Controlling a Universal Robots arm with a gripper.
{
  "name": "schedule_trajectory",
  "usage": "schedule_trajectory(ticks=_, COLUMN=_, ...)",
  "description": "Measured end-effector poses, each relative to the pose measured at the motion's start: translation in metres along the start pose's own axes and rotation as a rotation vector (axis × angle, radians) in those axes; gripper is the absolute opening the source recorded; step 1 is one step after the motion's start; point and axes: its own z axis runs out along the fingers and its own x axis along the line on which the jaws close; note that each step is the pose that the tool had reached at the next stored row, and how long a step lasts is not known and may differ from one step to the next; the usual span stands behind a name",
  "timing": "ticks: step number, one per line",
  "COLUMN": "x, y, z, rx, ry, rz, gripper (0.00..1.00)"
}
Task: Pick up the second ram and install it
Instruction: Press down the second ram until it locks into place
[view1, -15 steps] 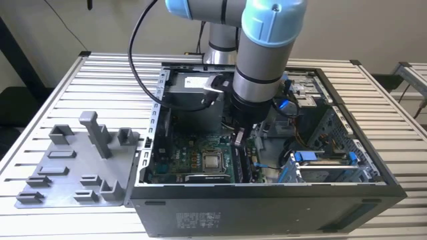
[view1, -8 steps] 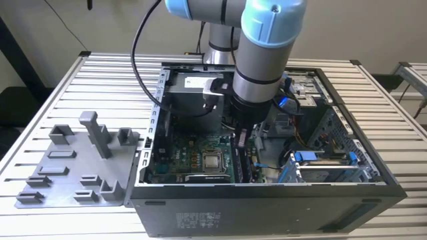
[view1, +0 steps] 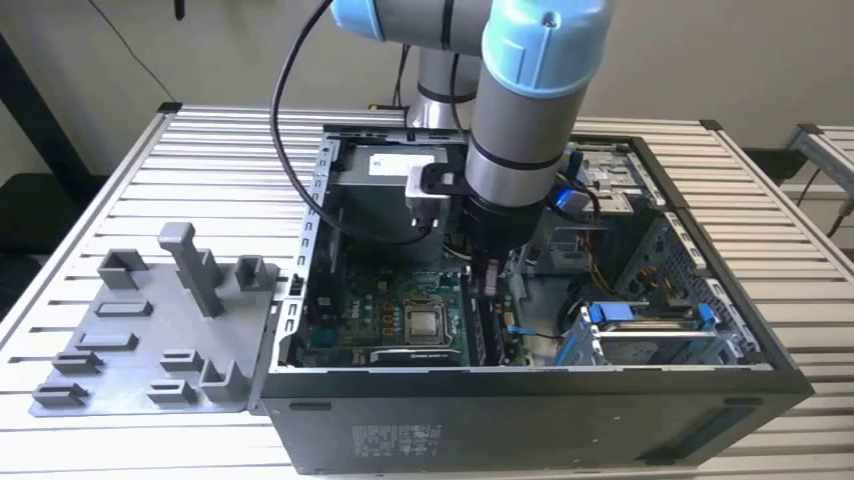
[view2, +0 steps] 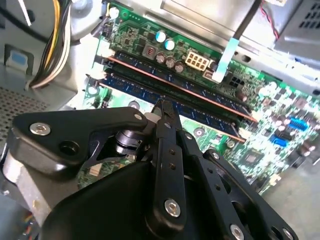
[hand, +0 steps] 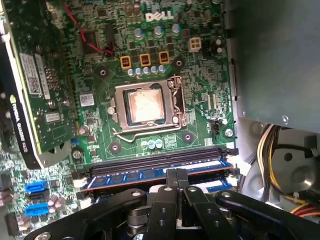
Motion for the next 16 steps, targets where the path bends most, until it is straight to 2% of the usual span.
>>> schedule_trajectory(ticks=3, x=0.0007, y=0.0001, z=0.0001, rx=0.0006, ry=-0.0007, rz=-0.037, gripper=0.11)
schedule_trajectory(ticks=6, x=0.0025, y=-0.0002, z=0.0, rx=-0.0001, ry=-0.0009, rz=-0.056, gripper=0.11)
schedule_trajectory(ticks=12, x=0.0119, y=-0.0015, z=0.0002, rx=-0.0008, ry=-0.0013, rz=-0.074, gripper=0.11)
schedule_trajectory(ticks=16, x=0.0125, y=-0.0016, z=0.0014, rx=-0.0009, ry=-0.0003, rz=-0.076, gripper=0.11)
